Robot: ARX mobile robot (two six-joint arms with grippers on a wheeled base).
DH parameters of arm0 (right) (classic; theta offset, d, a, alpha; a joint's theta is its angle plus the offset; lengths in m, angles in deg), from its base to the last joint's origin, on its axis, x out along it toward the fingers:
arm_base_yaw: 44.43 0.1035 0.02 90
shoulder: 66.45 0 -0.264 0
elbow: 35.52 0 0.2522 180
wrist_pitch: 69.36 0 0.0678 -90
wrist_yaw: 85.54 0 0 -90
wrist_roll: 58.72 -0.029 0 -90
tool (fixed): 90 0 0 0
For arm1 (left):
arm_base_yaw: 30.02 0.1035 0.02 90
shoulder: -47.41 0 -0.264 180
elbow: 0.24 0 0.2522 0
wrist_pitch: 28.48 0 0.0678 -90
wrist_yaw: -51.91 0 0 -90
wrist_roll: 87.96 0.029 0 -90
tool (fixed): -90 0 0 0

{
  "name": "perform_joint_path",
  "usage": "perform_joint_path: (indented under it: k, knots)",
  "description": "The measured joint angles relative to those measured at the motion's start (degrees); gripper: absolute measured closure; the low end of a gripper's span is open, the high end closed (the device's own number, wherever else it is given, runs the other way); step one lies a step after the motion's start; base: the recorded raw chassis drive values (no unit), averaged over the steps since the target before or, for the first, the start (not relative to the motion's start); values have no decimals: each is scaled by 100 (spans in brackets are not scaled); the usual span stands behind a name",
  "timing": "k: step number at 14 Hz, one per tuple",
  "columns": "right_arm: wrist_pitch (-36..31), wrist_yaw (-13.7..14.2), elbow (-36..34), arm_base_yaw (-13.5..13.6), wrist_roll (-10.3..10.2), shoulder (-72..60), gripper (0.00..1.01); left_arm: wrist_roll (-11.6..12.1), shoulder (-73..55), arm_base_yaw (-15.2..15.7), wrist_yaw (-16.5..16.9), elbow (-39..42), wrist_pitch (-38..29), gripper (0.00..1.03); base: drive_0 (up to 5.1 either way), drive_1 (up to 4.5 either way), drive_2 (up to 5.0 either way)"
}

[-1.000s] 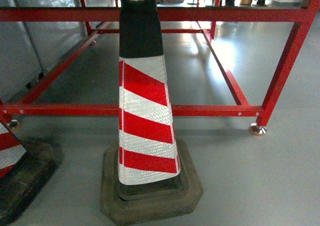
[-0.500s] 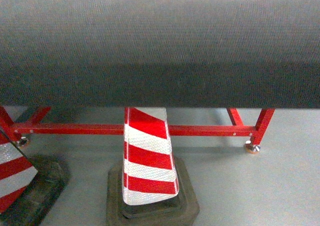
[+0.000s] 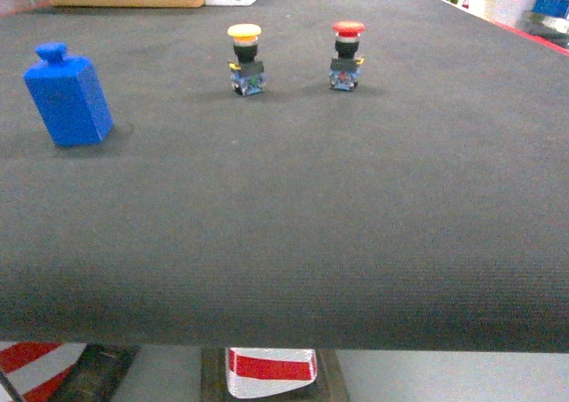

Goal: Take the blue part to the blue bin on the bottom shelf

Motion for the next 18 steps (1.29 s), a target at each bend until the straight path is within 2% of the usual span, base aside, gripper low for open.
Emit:
perform_joint_path:
  k: [16, 17, 18]
  knots:
    - [-2, 4, 0, 0, -2, -2, 3, -2, 0, 0, -2, -2, 2, 5, 0, 0, 0]
    - [-2, 4, 0, 0, -2, 0, 3, -111, -114, -72, -166, -116, 446, 5, 0, 0, 0]
    - [-2, 15, 0, 0, -9, -2, 3, -490, -1239, -584, -824, -597, 962, 5, 0, 0, 0]
